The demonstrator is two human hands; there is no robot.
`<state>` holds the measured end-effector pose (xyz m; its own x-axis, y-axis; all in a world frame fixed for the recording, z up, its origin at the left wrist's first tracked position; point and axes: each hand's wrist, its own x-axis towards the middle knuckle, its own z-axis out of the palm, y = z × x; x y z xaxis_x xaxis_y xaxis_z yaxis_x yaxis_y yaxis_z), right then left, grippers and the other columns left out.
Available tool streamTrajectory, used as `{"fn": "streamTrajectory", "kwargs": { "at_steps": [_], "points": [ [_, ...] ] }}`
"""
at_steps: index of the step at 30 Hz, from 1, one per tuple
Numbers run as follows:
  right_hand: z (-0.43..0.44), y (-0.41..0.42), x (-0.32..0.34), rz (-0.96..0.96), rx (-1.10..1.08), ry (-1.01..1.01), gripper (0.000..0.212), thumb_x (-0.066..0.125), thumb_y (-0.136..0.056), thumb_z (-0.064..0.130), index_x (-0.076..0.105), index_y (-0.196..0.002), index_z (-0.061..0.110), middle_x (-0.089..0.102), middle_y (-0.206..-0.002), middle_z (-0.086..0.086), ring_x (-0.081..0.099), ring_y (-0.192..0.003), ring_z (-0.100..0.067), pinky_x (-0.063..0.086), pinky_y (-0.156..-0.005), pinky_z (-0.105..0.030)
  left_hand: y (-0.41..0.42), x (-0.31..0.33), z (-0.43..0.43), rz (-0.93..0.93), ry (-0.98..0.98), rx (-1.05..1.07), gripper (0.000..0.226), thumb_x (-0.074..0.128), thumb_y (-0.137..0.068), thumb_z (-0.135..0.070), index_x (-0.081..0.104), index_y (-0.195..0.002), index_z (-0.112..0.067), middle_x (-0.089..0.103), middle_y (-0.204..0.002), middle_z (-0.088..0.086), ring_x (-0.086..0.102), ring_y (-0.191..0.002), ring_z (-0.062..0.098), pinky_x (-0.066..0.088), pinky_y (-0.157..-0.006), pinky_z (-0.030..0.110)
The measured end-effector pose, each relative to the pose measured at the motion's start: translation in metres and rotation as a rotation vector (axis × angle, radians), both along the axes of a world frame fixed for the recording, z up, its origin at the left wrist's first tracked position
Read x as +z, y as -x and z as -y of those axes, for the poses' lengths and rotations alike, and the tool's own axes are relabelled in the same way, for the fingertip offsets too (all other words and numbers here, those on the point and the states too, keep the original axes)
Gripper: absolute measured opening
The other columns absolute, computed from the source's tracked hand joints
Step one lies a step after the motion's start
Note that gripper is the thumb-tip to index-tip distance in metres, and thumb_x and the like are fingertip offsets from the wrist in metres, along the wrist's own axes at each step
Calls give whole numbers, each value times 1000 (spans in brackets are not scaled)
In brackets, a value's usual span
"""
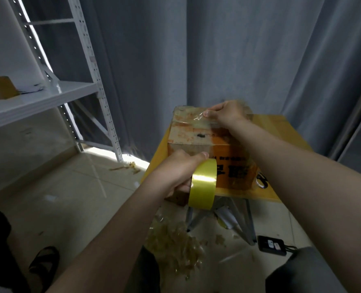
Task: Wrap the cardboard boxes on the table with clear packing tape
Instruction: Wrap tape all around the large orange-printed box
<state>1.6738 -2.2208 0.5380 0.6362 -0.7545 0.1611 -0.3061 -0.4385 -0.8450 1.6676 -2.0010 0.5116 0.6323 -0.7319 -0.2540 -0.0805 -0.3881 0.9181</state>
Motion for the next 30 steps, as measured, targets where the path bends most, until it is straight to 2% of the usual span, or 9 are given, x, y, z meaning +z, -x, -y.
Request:
{"fn": "streamTrajectory", "kwargs": {
  "at_steps": [3,5,8,11,15,18,23,27,30],
  "points": [
    [1,-1,-9,-153,-2,206,19,82,-87,40,81,-101,29,72,-105,15,65,-96,-11,52,-85,-31,-1,-7,3,32,-17,0,39,58,-103,-46,59,-84,-12,57,-59,4,57,-45,14,52,-51,26],
    [2,-2,-14,-266,-26,390,24,79,-88,45,79,-104,28,75,-116,7,66,-109,-20,52,-94,-35,-4,-11,6,42,-20,-2,37,58,-102,-48,59,-91,-12,57,-70,10,56,-51,18,52,-53,26],
    [1,3,-9,-495,-88,621,52,70,-91,59,64,-126,21,68,-127,-11,56,-125,-35,44,-100,-43,-3,-16,7,19,6,19,42,61,-101,-46,66,-106,-5,58,-80,16,60,-63,24,55,-57,33],
    [-4,8,-1,-515,-37,705,61,62,-97,57,54,-142,17,52,-149,-12,45,-140,-36,38,-111,-46,-4,-22,8,11,35,50,48,63,-101,-43,62,-119,1,61,-86,16,64,-72,27,58,-60,36],
    [-43,6,6,-362,333,543,59,34,-109,53,46,-154,17,29,-169,-6,21,-157,-26,14,-127,-49,-6,-28,13,16,60,83,40,65,-100,-42,60,-115,-6,57,-84,15,59,-70,25,50,-56,33],
    [-69,5,-5,-547,490,462,73,13,-106,64,18,-165,20,9,-174,-3,0,-160,-19,-6,-127,-53,-8,-31,15,4,73,68,37,65,-99,-41,64,-103,-4,55,-79,17,58,-64,27,50,-57,33],
    [-61,-19,-14,-738,430,465,90,2,-97,77,-6,-165,18,-14,-173,-3,-17,-158,-19,-18,-123,-55,-12,-32,15,-9,74,35,31,67,-98,-42,58,-98,-13,51,-75,14,54,-50,19,50,-49,29],
    [-50,-36,-15,-778,336,468,92,3,-96,78,-5,-166,18,-12,-173,-3,-13,-159,-20,-18,-122,-57,-12,-34,12,-45,76,35,49,72,-92,-49,61,-115,-7,62,-85,16,65,-71,28,62,-78,57],
    [-47,-41,-14,-786,263,457,88,2,-99,74,-3,-166,17,-11,-173,-3,-13,-159,-21,-16,-123,-59,-12,-32,10,-41,93,1,40,70,-92,-51,60,-99,-13,56,-81,14,58,-70,29,59,-73,56]
  ]
}}
